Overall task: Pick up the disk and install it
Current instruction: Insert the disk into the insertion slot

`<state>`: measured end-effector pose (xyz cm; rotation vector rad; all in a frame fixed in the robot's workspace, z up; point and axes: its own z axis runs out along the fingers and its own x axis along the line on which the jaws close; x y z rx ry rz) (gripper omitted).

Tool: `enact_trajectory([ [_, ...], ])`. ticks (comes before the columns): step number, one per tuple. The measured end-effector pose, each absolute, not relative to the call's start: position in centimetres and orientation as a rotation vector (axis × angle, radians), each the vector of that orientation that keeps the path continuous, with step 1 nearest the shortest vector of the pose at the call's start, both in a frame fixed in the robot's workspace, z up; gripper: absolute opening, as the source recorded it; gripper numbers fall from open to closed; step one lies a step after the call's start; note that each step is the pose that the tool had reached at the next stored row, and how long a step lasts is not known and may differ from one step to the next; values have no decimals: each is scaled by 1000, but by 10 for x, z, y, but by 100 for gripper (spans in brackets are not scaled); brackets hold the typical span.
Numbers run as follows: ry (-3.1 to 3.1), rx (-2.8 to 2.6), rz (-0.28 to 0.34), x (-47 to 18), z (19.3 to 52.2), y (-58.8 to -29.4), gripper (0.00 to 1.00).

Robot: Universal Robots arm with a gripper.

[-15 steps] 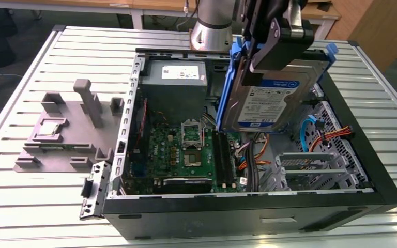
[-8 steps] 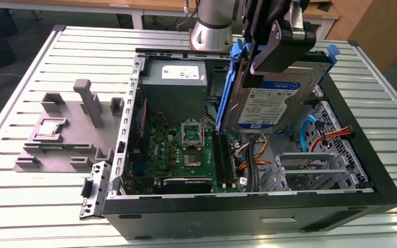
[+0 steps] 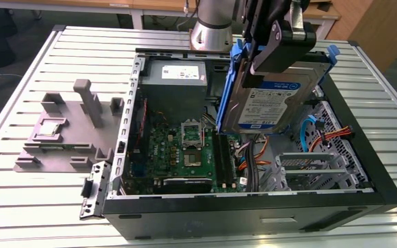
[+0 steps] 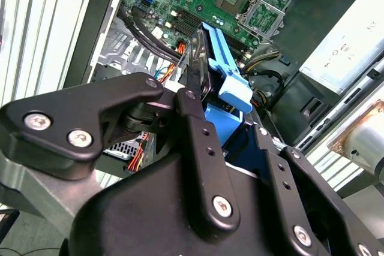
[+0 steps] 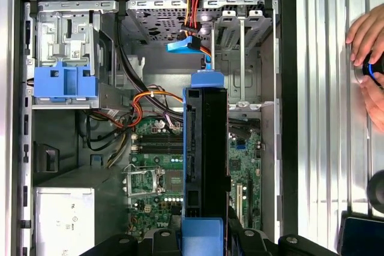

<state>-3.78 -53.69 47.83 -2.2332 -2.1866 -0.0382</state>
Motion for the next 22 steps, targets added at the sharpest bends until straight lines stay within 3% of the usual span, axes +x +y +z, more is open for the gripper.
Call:
enact_trajectory([
  [22,-2196,-2245,-62,-27,476,-538,36],
])
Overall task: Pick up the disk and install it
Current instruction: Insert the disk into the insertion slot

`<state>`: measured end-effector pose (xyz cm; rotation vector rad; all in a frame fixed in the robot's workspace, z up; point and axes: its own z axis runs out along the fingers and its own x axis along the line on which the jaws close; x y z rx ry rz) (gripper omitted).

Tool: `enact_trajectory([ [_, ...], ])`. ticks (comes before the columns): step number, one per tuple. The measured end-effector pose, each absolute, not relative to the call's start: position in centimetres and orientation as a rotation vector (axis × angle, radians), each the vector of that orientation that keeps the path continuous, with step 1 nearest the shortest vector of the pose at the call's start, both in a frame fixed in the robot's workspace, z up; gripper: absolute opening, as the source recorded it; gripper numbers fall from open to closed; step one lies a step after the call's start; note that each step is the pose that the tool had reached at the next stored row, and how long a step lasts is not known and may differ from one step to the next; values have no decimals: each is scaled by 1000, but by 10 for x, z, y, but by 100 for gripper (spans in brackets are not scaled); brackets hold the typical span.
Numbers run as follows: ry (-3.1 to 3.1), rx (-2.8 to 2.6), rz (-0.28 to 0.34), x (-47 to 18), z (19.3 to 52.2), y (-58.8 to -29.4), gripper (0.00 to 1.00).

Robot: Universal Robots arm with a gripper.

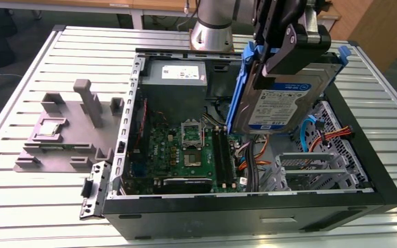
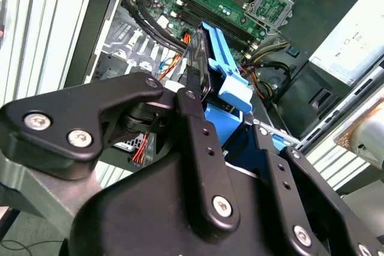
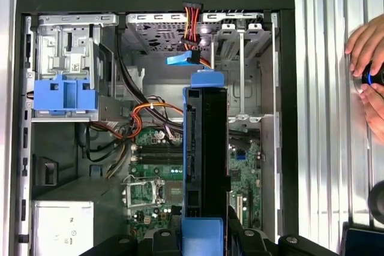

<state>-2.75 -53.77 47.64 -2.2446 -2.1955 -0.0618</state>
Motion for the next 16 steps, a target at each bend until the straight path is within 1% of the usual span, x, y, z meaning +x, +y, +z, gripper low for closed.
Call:
enact_trajectory([
  [6,-2195,-2246,-62,-26,474,-545,36],
  [16,-2195,-2246,-63,-18,473,-545,36],
])
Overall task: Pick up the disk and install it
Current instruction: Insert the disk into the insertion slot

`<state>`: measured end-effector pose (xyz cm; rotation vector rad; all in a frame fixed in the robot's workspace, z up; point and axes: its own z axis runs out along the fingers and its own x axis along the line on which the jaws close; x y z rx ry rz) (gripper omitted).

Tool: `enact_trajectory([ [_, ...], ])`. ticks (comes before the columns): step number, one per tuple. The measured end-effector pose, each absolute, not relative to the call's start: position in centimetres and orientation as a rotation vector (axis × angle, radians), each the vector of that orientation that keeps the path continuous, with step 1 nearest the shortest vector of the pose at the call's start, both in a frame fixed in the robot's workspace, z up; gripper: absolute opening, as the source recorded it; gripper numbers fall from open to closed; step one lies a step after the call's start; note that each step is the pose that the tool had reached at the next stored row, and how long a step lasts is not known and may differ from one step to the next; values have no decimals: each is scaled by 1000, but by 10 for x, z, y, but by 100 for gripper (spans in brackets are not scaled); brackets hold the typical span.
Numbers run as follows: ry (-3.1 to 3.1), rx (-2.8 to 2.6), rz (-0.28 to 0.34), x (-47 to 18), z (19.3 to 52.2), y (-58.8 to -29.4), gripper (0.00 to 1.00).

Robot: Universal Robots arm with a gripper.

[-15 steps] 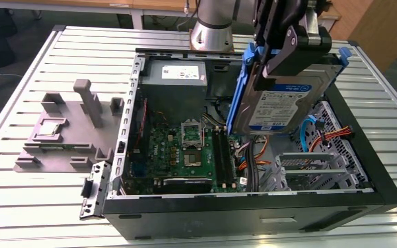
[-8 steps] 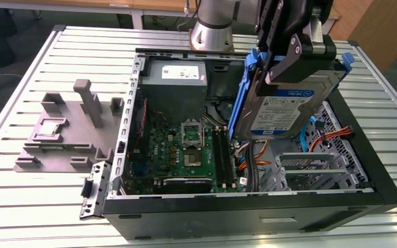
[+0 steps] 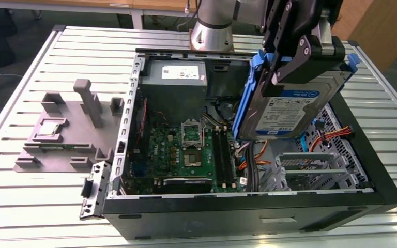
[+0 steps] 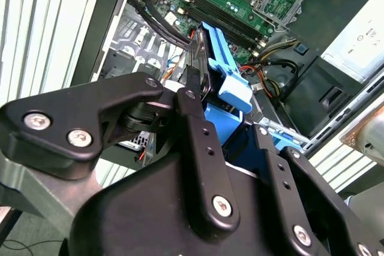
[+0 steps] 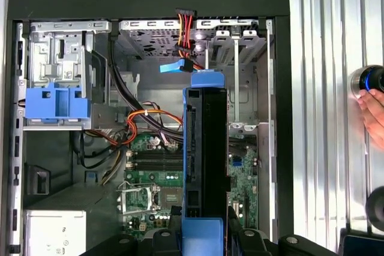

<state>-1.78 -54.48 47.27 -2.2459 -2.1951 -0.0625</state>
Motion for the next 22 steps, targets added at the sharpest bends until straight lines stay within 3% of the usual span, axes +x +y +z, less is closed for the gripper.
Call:
enact_trajectory([
  [22,-2197,-2247,-59,-16,471,-559,36],
])
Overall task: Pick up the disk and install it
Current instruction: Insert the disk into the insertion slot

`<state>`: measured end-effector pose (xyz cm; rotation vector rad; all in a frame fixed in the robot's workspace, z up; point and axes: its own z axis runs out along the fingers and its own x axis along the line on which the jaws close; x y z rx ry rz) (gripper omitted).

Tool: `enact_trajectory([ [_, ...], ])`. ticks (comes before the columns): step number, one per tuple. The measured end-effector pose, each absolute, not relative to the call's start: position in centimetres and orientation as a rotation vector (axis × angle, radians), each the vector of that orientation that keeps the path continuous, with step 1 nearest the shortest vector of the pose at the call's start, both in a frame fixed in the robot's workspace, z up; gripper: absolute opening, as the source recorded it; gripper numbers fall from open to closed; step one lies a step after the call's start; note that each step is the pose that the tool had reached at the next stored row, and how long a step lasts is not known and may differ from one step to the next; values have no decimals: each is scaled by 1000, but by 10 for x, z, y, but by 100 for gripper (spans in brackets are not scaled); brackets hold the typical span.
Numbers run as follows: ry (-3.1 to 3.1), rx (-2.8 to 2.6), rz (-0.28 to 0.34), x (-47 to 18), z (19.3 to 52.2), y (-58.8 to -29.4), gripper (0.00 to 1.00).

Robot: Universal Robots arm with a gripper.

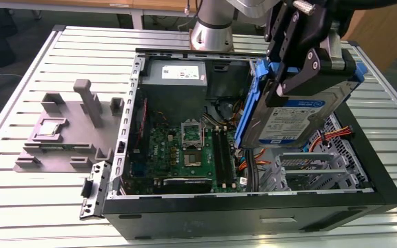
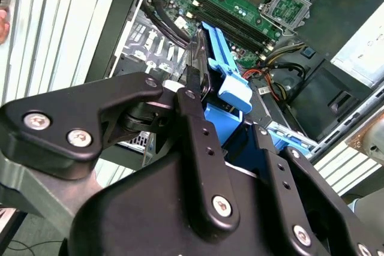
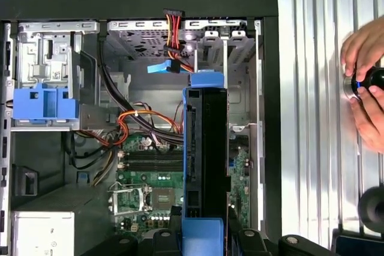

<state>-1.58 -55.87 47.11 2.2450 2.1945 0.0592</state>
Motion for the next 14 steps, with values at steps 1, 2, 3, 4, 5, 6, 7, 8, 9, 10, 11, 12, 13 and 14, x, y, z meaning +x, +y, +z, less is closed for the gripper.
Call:
enact_trajectory([
  [1,2194,2245,59,-15,471,-559,36],
  [2,2194,2245,59,-13,470,-559,36],
  [3,2193,2244,57,-12,470,-559,36],
  [4,2192,2243,54,-10,470,-559,36],
  [5,2191,2242,51,-9,470,-559,36],
  [6,2189,2241,49,-7,469,-559,36],
  [7,2188,2240,46,-6,469,-559,36],
  [8,2187,2239,43,-4,469,-559,36],
  [9,2186,2238,42,-2,469,-559,36],
  [10,2186,2238,42,-1,469,-559,36],
  [11,2186,2238,42,1,468,-559,36],
  [12,2186,2238,42,2,468,-559,36],
  [13,2186,2238,42,4,467,-559,36],
  [14,2186,2238,42,5,467,-559,36],
])
